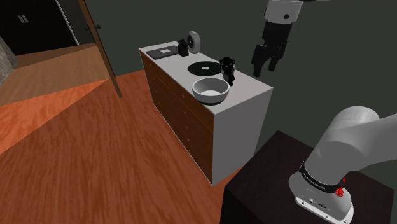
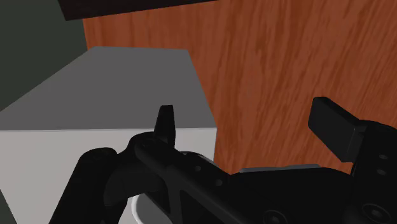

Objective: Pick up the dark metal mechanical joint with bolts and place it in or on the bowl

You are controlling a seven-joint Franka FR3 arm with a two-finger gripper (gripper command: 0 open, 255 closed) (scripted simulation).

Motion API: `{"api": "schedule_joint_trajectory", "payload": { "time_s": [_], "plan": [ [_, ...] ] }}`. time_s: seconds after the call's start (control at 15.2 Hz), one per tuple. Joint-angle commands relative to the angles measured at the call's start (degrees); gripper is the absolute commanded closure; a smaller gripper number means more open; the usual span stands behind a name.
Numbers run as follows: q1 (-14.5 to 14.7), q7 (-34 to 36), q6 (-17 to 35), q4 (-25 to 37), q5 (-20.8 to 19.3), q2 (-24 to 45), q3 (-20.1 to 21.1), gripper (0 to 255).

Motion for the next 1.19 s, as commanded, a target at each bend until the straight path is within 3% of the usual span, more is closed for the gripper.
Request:
{"api": "schedule_joint_trajectory", "payload": {
  "time_s": [0.0, 0.59, 1.12],
  "plan": [
    [0.0, 0.0, 0.0, 0.0, 0.0, 0.0, 0.0, 0],
    [-3.54, -1.39, 22.01, -6.67, -7.13, 7.95, -0.27, 0],
    [-7.85, 0.03, 41.08, -6.79, -14.32, 19.89, -0.62, 0]
  ]
}}
